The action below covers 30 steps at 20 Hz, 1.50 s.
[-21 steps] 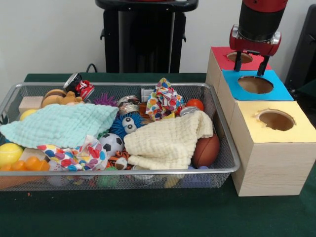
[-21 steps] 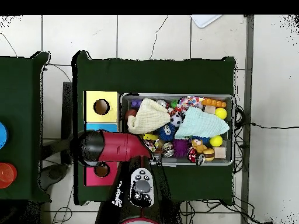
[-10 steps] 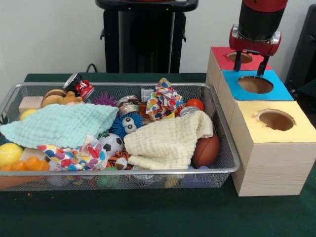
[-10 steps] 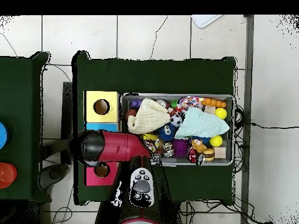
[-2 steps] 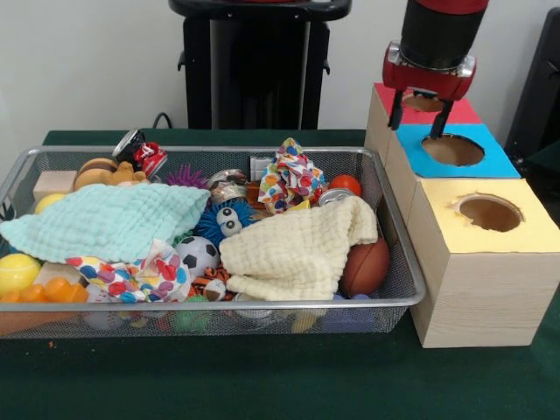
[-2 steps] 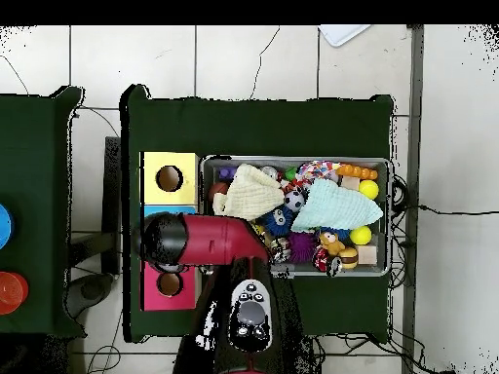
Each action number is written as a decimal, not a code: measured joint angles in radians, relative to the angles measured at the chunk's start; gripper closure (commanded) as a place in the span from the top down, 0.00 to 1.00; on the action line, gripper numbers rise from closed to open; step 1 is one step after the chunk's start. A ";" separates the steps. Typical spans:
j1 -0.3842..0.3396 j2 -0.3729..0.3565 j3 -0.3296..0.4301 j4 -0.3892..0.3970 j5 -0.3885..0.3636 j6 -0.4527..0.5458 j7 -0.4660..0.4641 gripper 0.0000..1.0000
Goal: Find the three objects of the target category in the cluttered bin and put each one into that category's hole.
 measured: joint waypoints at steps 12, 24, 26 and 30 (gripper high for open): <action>-0.227 0.032 0.002 -0.126 -0.111 -0.080 0.000 1.00; -0.386 0.057 0.035 -0.221 -0.212 -0.080 0.000 1.00; -0.392 0.056 0.040 -0.227 -0.215 -0.080 0.000 1.00; -0.395 0.055 0.054 -0.239 -0.216 -0.080 0.000 1.00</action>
